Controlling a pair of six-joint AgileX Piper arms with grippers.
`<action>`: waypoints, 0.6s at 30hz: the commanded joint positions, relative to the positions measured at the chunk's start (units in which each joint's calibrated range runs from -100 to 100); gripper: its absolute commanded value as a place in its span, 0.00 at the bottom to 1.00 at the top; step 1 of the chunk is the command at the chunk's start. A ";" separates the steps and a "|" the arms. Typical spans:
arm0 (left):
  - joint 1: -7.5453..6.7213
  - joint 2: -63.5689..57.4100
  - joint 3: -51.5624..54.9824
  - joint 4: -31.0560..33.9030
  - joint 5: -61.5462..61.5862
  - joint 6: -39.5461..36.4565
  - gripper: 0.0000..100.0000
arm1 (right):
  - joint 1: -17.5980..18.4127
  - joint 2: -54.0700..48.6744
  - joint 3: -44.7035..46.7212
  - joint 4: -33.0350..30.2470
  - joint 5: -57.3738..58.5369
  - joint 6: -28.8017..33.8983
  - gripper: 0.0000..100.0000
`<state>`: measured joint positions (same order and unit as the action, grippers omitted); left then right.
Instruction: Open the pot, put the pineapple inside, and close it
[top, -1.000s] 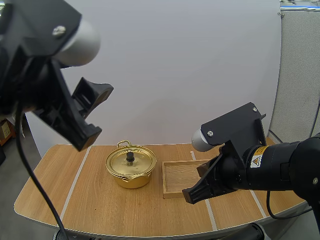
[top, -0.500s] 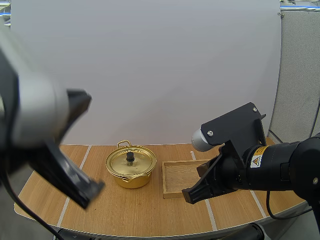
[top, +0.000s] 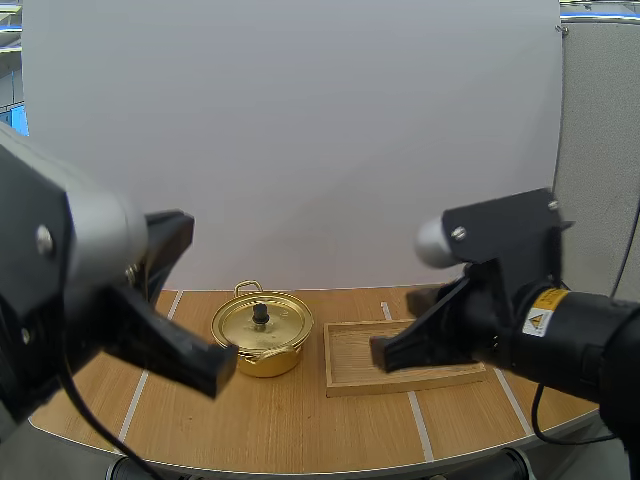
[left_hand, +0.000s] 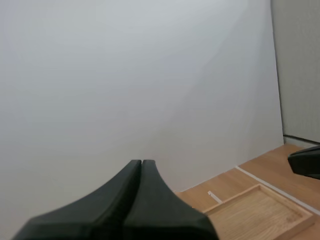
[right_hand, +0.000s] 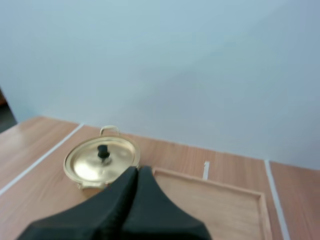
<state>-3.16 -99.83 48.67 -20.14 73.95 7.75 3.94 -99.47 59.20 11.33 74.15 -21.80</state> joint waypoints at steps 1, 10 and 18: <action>0.69 -0.17 3.64 -0.58 -9.55 -2.75 0.00 | -2.00 -0.53 -0.04 0.14 -7.92 0.55 0.00; 1.01 -0.17 20.02 -0.58 -38.72 -3.55 0.00 | -4.15 -0.53 7.34 2.39 -31.27 0.55 0.00; 1.01 -0.17 35.69 -0.45 -60.14 -3.14 0.00 | -4.15 -0.53 23.68 1.62 -44.68 0.55 0.00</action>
<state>-2.26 -99.83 78.19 -20.14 25.27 4.72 0.00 -99.60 76.18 13.34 37.21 -21.31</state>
